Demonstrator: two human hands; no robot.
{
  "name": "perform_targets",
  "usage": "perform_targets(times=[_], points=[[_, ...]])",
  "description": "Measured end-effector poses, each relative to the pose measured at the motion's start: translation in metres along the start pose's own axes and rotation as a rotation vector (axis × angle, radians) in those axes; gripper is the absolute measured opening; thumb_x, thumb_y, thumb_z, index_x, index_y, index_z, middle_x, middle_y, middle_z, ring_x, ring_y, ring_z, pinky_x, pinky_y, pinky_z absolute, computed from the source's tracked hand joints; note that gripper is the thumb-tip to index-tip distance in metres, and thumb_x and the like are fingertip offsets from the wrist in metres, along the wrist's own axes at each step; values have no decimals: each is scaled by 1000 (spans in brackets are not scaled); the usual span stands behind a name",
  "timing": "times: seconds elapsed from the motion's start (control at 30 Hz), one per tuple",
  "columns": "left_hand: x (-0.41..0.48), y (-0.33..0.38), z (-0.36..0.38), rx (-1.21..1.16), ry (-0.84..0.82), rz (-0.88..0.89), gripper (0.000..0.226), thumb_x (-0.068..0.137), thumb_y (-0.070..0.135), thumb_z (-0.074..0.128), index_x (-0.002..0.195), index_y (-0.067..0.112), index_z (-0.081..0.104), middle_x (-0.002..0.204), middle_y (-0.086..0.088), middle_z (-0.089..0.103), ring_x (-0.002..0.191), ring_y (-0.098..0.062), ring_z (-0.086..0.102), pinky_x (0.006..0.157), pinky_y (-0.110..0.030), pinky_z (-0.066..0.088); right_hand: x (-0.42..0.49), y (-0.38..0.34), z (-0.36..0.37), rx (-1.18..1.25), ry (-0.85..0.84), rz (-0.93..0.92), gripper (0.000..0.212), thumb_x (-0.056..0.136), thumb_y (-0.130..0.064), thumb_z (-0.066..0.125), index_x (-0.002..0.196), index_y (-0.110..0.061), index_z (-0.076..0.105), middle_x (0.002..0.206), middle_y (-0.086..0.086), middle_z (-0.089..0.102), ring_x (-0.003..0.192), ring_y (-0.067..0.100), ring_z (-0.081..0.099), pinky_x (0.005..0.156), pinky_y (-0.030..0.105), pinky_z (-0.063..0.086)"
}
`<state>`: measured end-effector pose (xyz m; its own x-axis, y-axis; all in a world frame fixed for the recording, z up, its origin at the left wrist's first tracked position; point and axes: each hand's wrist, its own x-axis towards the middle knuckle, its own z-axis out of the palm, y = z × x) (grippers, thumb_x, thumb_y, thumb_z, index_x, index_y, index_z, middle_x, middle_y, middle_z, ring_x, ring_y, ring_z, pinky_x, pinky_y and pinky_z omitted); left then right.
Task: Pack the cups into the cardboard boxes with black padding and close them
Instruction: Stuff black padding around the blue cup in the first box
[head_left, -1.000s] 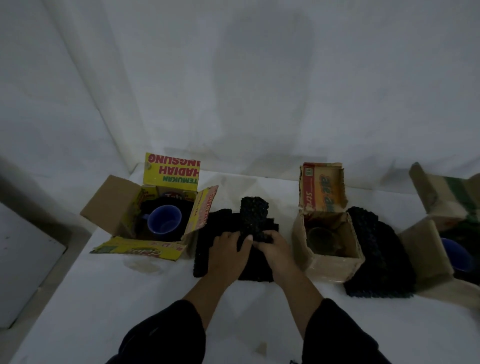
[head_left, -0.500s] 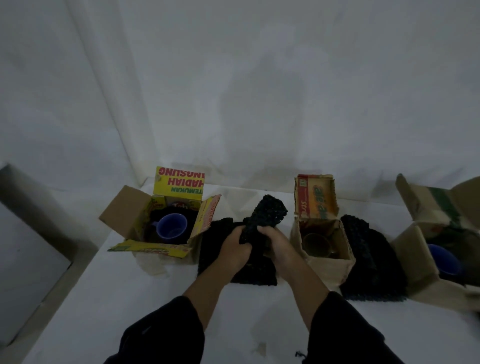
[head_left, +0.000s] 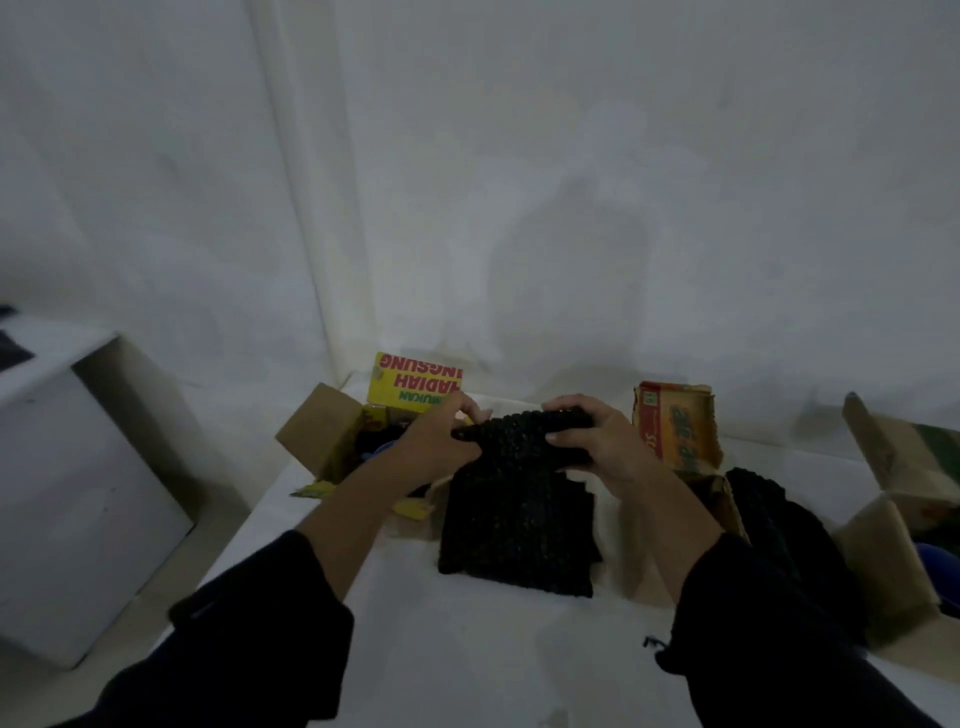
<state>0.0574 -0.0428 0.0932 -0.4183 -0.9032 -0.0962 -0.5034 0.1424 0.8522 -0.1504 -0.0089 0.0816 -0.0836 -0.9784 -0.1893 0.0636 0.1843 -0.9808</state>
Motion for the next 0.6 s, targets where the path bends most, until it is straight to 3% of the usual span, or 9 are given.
perform_targets(times=[0.07,0.17,0.23,0.33,0.43,0.5,0.6], points=[[6,-6,-26,31,16,1,28,84,0,65,86,23,50,139,-6,45,128,-21,42,80,-26,37,7,-8,11,-91,-23,-33,29,78,13,66,86,-14,70,98,11,65,76,21,70,57,31,59],[18,-19,-62,44,58,-15,24,78,1,73,86,21,63,119,-2,59,123,-21,49,92,-31,44,21,-14,32,-249,-26,-114,25,77,14,68,80,-11,70,87,11,67,72,21,69,60,31,60],[24,-28,-84,30,93,-13,26,72,-1,77,81,23,70,110,-4,66,108,-22,60,89,-34,53,33,-14,50,-279,-23,-139,23,77,15,67,77,-8,70,84,12,67,72,24,68,59,30,60],[31,-43,-109,74,125,35,28,68,-3,79,72,24,71,93,-2,70,90,-17,65,81,-32,56,54,-11,77,-412,1,-168,22,79,14,64,75,-7,71,76,6,66,70,17,65,56,17,55],[38,-62,-122,177,154,65,27,67,-2,79,67,23,69,77,7,67,75,-5,62,72,-20,53,76,-7,102,-645,11,-199,26,78,15,57,77,-4,75,77,4,64,65,9,58,49,10,47],[41,-77,-127,258,171,67,26,67,0,78,66,24,69,73,15,62,69,2,57,62,-5,45,90,-3,116,-777,12,-227,34,73,18,50,79,-4,75,84,5,61,65,12,56,45,11,42],[40,-100,-127,417,161,97,18,69,6,75,74,22,75,76,15,56,75,-5,53,66,-9,39,112,3,134,-1009,-56,-281,36,73,17,49,87,-3,75,99,11,62,91,26,59,66,26,46]])
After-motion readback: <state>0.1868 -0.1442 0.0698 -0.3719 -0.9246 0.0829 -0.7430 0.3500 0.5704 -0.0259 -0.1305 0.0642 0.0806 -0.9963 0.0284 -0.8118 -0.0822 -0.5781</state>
